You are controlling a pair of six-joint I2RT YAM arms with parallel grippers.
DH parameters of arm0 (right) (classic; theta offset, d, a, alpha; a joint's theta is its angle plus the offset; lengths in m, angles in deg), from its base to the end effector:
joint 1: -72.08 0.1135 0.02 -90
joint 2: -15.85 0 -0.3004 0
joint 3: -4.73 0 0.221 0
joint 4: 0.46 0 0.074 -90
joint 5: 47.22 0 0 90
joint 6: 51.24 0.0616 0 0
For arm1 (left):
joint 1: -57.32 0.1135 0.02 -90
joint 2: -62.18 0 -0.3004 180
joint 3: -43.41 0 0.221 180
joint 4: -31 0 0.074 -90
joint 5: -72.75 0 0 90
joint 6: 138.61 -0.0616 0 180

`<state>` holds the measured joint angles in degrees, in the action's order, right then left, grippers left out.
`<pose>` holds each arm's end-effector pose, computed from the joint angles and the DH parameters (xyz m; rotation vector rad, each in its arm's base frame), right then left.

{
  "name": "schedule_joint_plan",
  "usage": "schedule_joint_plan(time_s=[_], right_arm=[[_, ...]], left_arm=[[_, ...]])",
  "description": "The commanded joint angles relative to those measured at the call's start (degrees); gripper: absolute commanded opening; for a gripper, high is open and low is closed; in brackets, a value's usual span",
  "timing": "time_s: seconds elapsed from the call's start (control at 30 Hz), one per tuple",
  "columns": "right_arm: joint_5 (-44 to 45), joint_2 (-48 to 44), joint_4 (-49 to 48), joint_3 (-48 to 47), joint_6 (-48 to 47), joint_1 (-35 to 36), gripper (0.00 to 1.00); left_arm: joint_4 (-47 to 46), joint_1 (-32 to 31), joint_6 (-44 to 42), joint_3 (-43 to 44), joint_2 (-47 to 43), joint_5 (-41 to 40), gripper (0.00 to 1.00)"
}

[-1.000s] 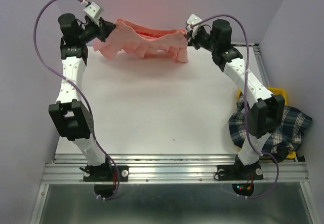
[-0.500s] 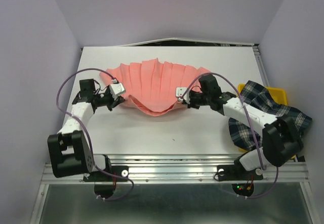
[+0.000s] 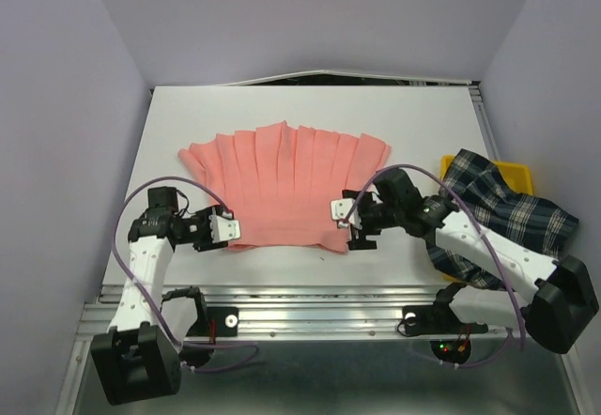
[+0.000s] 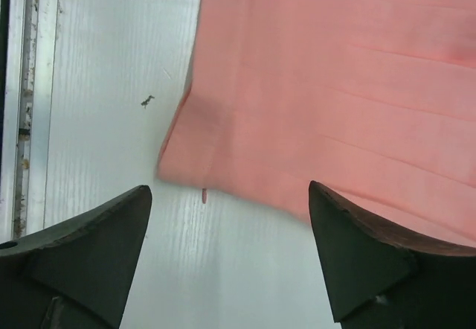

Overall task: Fold and stack the skirts
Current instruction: Flatten the skirt out

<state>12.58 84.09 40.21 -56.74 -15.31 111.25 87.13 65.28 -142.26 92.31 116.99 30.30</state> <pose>0.1465 0.1593 0.2727 -1.8365 1.4031 0.4989 0.1260 -0.0283 0.2342 1.6750 1.4508 -0.1882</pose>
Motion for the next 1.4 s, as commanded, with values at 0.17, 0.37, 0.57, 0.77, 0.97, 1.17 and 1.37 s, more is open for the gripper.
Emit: schedule_joint_plan(time_s=[0.17,0.37,0.57,0.77,0.97,1.17,1.37], right_arm=[[16.92,9.07,-1.26,-16.23,17.31,-2.34,0.73],[18.06,29.9,-1.0,-33.63,24.96,-7.18,0.57],[20.87,47.93,3.91,-46.03,24.27,-11.93,0.5],[20.27,51.72,7.59,-41.75,23.56,-11.93,0.48],[10.89,48.57,14.2,-30.7,24.53,-8.44,0.44],[-2.24,45.31,16.05,-24.77,32.62,2.13,0.44],[-11.21,42.94,14.38,-32.32,41.4,4.51,0.47]], left_arm=[[-9.25,0.21,41.43,14.38,1.05,-3.15,0.63],[-16.99,0.03,59.96,18.79,18.02,-6.22,0.6],[-20.52,-0.93,70.35,23.18,29.8,-9.14,0.58],[-24.47,-2.42,76.58,28.28,42.02,-17.38,0.57],[-25.35,-6.55,77.04,39.68,54.15,-24.69,0.52],[-21.75,-13.94,76.51,57.47,67.26,-26.28,0.52],[-17.62,-17.63,76.15,78.37,72.73,-23.91,0.61]])
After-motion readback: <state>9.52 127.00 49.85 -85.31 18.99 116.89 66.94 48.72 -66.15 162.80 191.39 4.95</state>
